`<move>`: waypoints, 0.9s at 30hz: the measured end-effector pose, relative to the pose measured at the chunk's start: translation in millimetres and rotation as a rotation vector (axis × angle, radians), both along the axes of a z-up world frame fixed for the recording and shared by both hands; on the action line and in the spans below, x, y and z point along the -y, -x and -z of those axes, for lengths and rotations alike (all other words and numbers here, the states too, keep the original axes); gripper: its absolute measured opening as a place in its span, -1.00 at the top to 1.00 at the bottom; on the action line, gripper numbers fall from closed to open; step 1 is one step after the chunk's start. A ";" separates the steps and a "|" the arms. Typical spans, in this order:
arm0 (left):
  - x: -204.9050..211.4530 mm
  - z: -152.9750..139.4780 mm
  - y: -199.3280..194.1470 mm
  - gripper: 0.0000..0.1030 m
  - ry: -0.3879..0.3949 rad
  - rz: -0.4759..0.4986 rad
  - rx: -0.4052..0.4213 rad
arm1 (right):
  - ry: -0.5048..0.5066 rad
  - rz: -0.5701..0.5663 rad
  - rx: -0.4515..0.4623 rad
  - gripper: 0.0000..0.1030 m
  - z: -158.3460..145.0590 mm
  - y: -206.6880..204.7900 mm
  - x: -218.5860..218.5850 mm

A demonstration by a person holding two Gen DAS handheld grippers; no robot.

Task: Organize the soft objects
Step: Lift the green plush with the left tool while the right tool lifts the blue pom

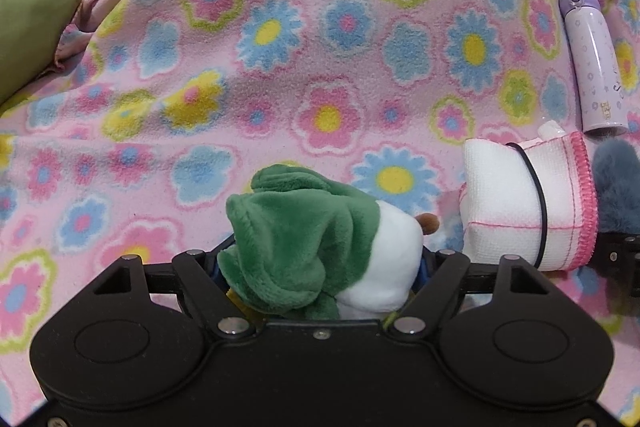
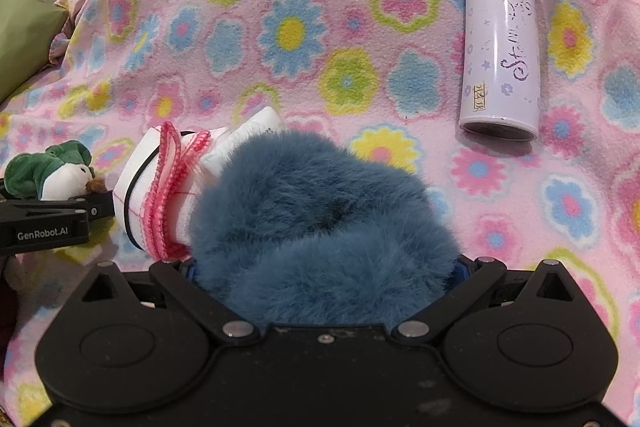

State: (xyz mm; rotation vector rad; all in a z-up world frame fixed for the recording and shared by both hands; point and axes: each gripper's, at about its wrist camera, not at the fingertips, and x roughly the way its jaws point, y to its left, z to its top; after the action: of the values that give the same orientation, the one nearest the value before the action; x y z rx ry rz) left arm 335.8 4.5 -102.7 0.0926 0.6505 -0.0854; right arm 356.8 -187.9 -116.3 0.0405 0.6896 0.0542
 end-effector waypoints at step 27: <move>2.9 -0.1 0.2 -0.43 -0.043 0.004 -0.008 | -0.111 0.147 -0.066 -0.20 -40.8 -3.5 26.9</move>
State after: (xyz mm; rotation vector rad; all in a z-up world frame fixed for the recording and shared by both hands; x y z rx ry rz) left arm 335.6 1.6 -102.7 0.1347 0.6604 -0.0757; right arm 360.3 -214.8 -75.5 0.1999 0.7472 -0.0502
